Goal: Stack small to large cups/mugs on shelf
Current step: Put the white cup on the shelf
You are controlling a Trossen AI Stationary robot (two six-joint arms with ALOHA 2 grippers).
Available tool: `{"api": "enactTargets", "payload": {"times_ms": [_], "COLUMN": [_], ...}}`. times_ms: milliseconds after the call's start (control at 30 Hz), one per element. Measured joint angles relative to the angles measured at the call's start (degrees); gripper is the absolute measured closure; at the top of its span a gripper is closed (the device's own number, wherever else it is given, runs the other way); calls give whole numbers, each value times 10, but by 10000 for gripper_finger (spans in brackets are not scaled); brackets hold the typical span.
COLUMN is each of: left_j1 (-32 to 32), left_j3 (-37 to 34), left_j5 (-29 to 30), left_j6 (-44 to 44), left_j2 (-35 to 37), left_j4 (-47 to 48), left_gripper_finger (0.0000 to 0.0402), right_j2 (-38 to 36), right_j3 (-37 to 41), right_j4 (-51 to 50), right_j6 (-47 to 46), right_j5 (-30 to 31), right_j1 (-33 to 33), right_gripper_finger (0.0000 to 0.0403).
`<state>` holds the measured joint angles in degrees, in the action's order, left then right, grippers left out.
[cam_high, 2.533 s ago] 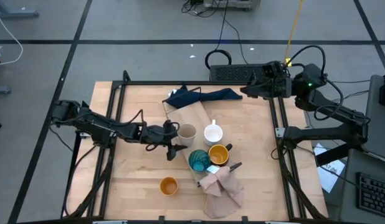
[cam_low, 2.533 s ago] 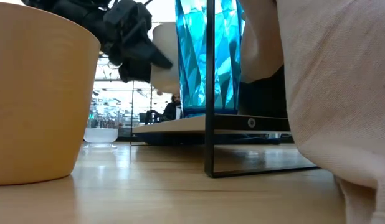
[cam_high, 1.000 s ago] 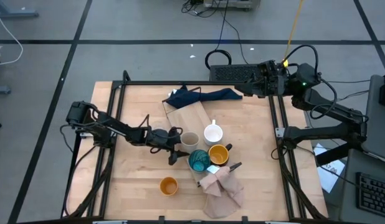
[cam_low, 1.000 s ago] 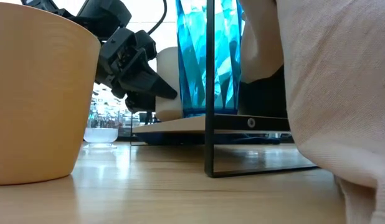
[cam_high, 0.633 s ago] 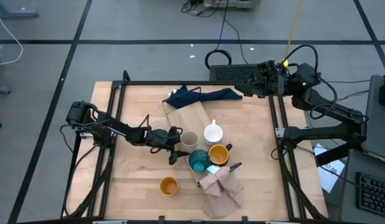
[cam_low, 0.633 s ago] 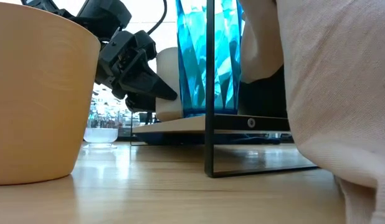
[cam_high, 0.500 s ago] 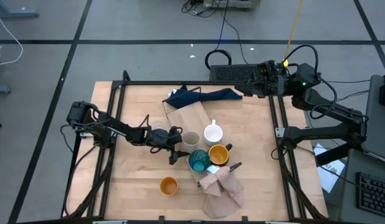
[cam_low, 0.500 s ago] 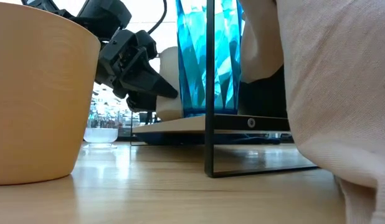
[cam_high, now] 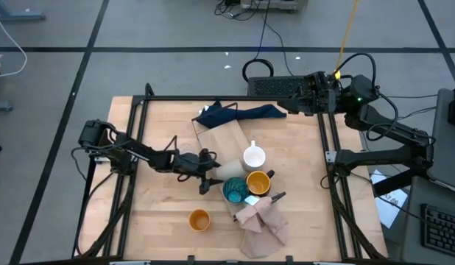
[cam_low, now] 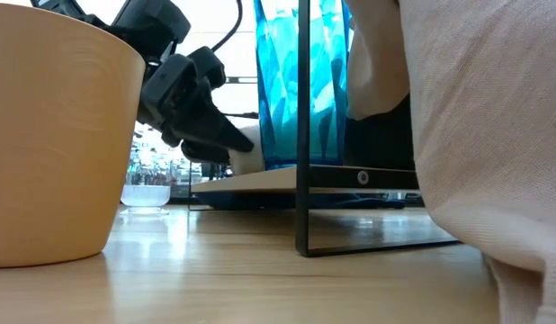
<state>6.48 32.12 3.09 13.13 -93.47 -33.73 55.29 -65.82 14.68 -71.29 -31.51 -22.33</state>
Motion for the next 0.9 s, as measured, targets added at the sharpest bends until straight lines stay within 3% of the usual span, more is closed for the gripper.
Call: {"api": "enactTargets", "payload": {"times_ms": [533,900], "left_j1": [-13,-14], "left_j3": [0,2], "left_j5": [-20,-115], "left_j6": [65,135], "left_j2": [-4,1], "left_j4": [29,59], "left_gripper_finger": [80,80], "right_j2": [0,0], "right_j3": [1,1], "right_j4": [-8,-8], "right_j6": [4,6], "right_j5": [0,-2], "right_j1": [0,0], "right_gripper_finger": [266,266]}}
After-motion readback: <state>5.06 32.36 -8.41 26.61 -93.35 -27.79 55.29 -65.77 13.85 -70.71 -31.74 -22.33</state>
